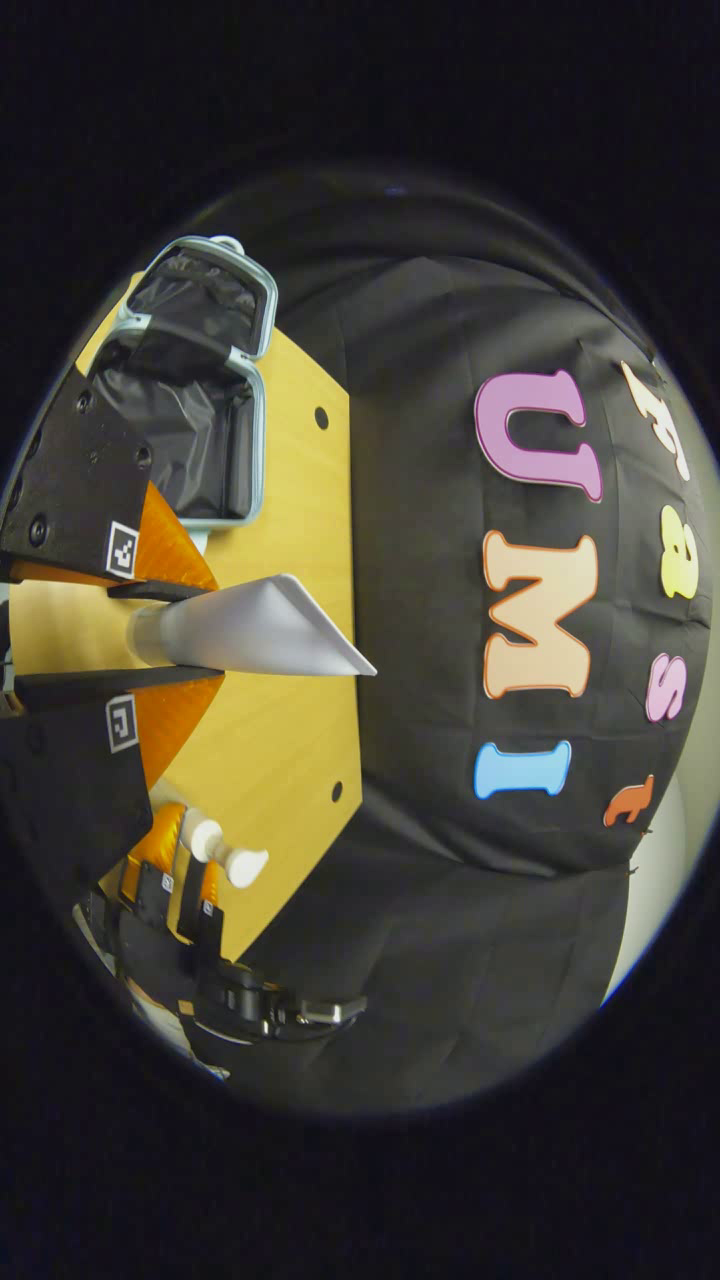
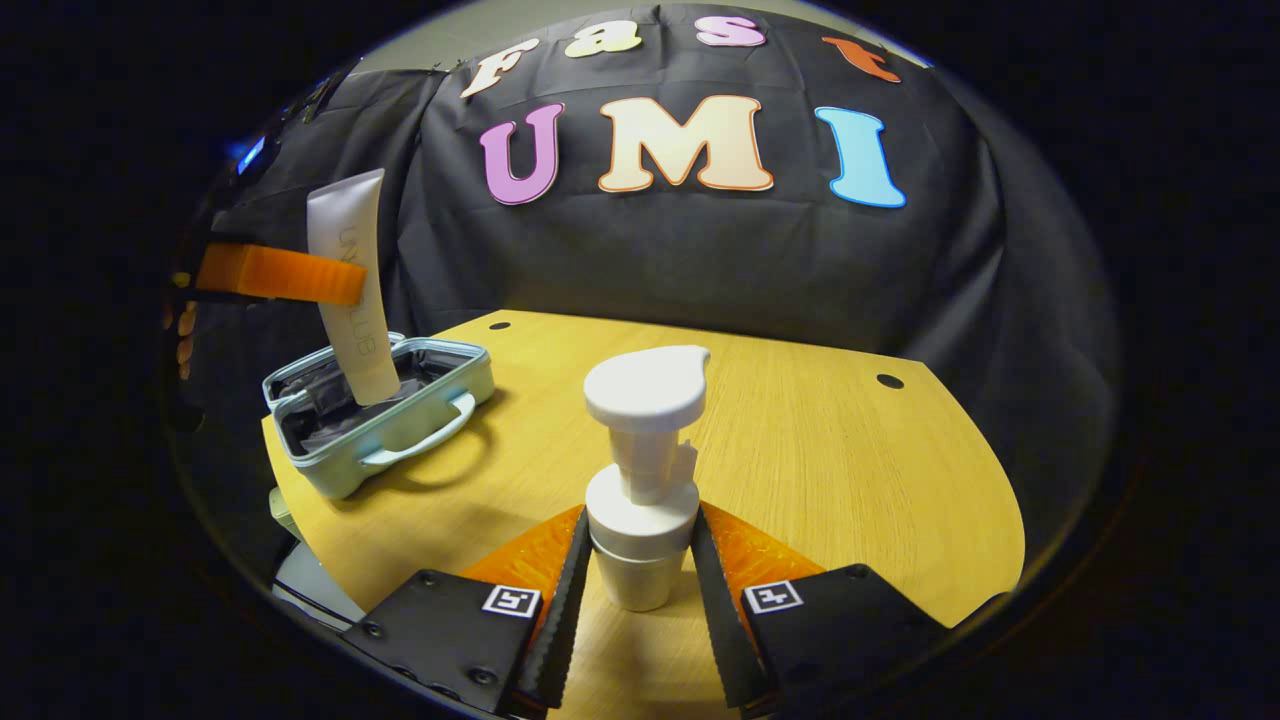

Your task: First open the suitcase, pack the skin care products into it, and then close the suitcase.

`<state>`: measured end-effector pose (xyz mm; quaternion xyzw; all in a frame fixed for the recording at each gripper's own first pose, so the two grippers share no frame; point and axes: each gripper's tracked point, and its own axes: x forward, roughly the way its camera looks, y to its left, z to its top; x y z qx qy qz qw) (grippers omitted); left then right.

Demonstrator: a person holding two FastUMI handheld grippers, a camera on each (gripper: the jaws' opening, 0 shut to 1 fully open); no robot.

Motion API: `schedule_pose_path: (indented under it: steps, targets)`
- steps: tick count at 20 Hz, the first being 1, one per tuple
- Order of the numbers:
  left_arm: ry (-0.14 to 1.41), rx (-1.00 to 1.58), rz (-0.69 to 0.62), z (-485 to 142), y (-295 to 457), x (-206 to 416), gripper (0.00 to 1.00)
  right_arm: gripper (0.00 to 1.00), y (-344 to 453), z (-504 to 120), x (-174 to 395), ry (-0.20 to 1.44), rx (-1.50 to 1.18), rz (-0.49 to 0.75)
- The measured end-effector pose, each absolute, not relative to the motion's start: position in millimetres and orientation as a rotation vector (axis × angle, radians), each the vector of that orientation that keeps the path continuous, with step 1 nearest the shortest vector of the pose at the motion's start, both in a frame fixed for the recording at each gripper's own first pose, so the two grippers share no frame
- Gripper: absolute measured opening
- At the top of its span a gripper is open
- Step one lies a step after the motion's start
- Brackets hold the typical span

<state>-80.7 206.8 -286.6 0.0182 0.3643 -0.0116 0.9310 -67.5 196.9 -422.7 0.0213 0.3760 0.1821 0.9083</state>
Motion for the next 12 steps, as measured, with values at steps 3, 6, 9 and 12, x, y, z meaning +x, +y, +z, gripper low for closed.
schedule_pose_path:
  steps: [3, 6, 9, 12]
  targets:
    - [0.805, 0.095, 0.035, -290, 259, -87, 0.27, 0.59, 212, -392, -58, 0.744, 0.076, 0.414]
    - [0.899, 0.129, 0.1, -302, 314, -100, 0.27, 0.57, 221, -359, -45, 0.713, 0.112, 0.42]
    - [1.009, 0.147, 0.15, -327, 364, -115, 0.28, 0.59, 230, -337, -37, 0.688, 0.123, 0.418]
    - [1.129, 0.095, 0.19, -362, 397, -131, 0.28, 0.59, 251, -325, -36, 0.696, 0.143, 0.442]
